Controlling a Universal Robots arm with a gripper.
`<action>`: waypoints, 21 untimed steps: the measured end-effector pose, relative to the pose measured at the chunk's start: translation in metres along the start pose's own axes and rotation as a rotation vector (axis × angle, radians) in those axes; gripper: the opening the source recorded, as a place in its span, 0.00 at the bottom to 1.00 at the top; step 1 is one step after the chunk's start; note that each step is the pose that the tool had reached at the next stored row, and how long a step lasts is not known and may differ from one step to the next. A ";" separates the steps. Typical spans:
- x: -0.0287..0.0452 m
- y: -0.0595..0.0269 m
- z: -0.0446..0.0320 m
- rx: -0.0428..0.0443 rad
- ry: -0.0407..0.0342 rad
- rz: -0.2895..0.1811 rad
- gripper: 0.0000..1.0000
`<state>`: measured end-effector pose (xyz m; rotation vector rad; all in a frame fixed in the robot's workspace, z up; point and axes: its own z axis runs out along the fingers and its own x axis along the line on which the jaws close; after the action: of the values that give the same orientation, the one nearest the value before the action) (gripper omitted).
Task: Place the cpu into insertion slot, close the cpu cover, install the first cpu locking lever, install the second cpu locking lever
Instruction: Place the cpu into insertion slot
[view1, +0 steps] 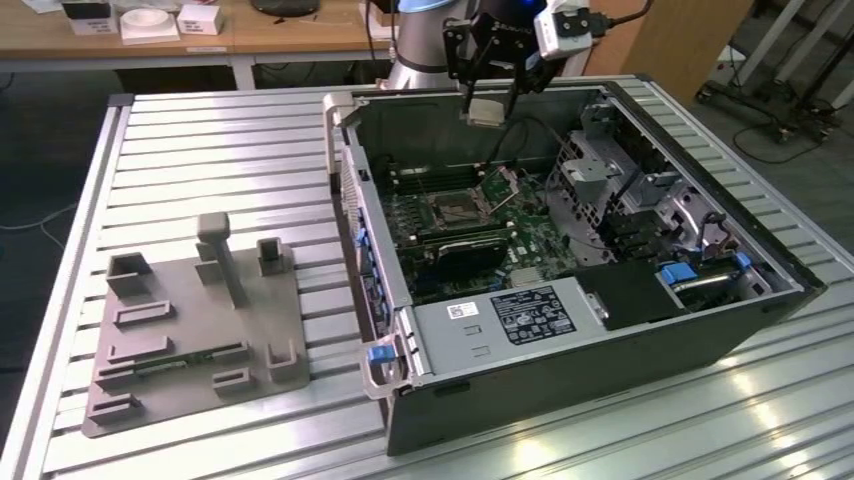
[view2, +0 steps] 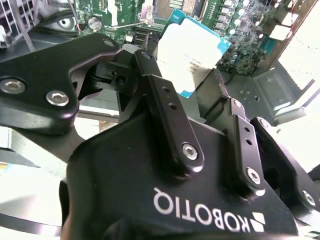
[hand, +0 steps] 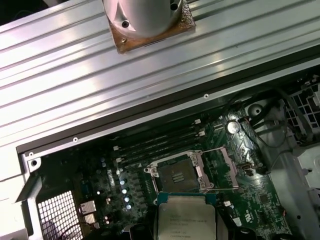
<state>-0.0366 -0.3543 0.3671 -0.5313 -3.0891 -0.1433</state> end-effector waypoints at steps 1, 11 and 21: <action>0.0000 0.0000 0.0000 -0.0003 -0.0013 0.014 0.54; 0.0000 0.0000 0.0001 -0.0009 -0.0037 0.041 0.54; 0.0000 0.0000 0.0003 -0.0028 -0.0131 0.147 0.54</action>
<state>-0.0366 -0.3543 0.3668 -0.7598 -3.0478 -0.1436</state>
